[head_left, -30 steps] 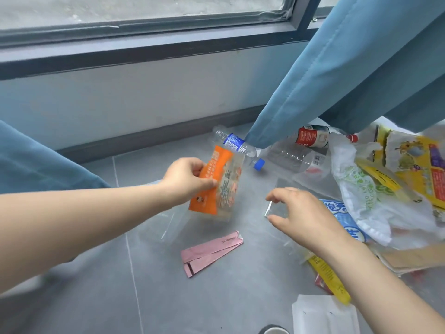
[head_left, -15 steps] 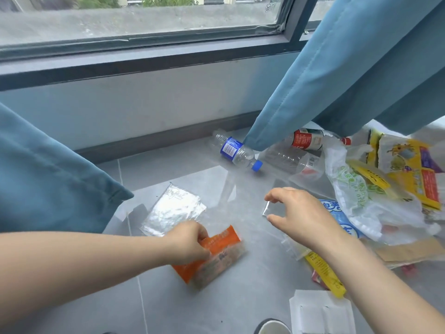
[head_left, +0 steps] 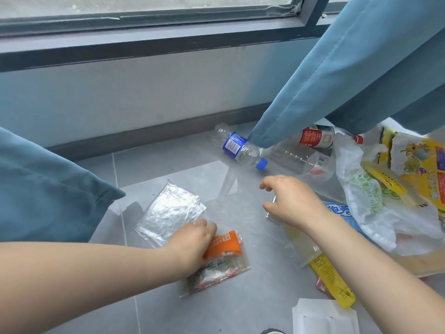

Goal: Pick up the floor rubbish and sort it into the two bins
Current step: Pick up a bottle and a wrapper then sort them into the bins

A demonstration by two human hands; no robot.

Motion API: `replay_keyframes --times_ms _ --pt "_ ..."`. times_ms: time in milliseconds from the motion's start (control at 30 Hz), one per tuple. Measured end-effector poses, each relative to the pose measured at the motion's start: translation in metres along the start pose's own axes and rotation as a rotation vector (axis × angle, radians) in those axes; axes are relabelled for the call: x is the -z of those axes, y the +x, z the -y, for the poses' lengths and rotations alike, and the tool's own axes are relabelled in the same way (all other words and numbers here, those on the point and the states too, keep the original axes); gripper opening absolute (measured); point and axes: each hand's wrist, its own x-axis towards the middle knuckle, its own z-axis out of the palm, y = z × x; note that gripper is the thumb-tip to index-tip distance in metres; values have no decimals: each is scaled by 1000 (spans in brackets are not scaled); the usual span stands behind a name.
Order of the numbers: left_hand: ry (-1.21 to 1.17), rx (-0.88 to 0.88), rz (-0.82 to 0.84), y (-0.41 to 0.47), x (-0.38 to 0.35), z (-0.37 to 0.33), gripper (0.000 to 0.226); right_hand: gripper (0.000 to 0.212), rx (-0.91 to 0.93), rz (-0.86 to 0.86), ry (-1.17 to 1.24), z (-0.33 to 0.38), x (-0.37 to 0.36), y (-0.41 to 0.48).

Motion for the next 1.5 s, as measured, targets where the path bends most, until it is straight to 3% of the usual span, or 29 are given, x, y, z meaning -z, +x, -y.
replay_keyframes --times_ms 100,200,433,600,733,833,1133,1233,1367,1500 --pt "-66 41 18 -1 0 3 20 49 -10 -15 8 1 -5 8" --pt "-213 147 33 -10 -2 10 29 51 -30 -85 19 4 -6 17" --pt "-549 357 -195 -38 24 36 23 65 -11 -190 43 16 -13 39" --pt "-454 485 -280 -42 40 58 26 73 5 -191 -7 24 -11 54" --pt "-410 523 -265 -37 41 74 17 92 55 -150 5 23 -8 57" --pt "-386 536 -248 -34 40 76 31 97 88 -93 -10 20 -9 51" --pt "-352 539 -236 -30 34 74 31 67 109 -291 105 28 -37 16" --pt "-324 525 -273 -29 28 74 45 55 96 -365 151 28 -36 17" --pt "-325 525 -317 -30 23 76 75 81 25 -300 192 28 -24 33" --pt "-319 531 -291 -30 22 78 80 91 -3 -221 209 32 -22 47"
